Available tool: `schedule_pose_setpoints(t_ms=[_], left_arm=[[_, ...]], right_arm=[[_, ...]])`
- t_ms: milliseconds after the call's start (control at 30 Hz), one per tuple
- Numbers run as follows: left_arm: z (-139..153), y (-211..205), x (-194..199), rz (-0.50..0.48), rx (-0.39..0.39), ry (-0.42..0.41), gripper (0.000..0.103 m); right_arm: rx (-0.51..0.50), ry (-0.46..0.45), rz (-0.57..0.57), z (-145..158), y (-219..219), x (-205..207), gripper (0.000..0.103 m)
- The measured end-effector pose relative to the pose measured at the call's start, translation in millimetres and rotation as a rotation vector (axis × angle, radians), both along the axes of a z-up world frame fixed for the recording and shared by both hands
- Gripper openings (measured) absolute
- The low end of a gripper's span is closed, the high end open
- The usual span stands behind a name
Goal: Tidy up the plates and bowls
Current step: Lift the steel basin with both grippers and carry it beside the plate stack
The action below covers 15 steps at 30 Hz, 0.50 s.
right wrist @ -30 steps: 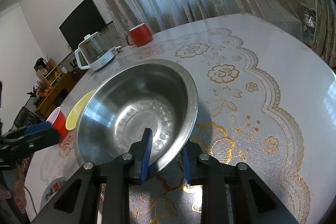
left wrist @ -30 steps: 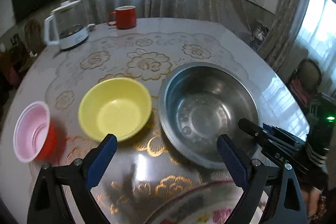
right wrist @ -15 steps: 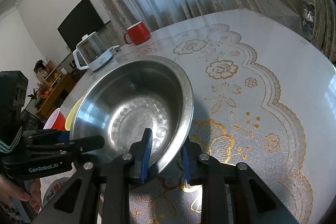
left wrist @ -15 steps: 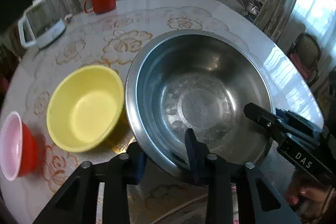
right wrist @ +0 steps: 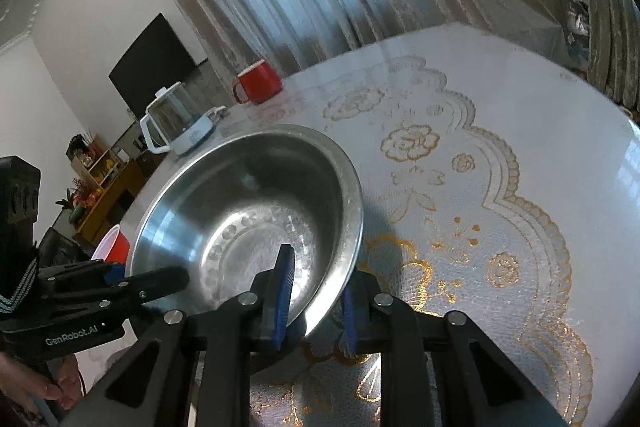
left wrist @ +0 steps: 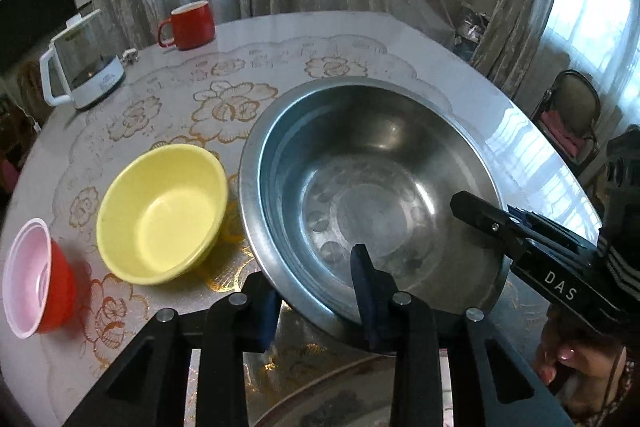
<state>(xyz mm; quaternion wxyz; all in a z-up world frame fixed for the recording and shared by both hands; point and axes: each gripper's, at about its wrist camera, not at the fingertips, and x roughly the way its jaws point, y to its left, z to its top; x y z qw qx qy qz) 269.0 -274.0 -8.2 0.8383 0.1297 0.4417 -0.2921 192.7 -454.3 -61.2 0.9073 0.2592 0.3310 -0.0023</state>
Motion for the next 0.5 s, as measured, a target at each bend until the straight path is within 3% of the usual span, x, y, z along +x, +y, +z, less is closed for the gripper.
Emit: schedule_pose_setpoints(t_ms=[333, 500], left_arm=[[15.2, 16.2, -30.8, -0.036, -0.034, -0.059, 0.032], [22.2, 29.6, -51.2, -0.047, -0.091, -0.062, 0.032]], right_arm=[[-0.111, -0.090, -0.007, 20.0, 19.0, -30.2, 0.021], [-0.079, -0.096, -0.020, 27.8, 23.5, -56.2, 0.021]])
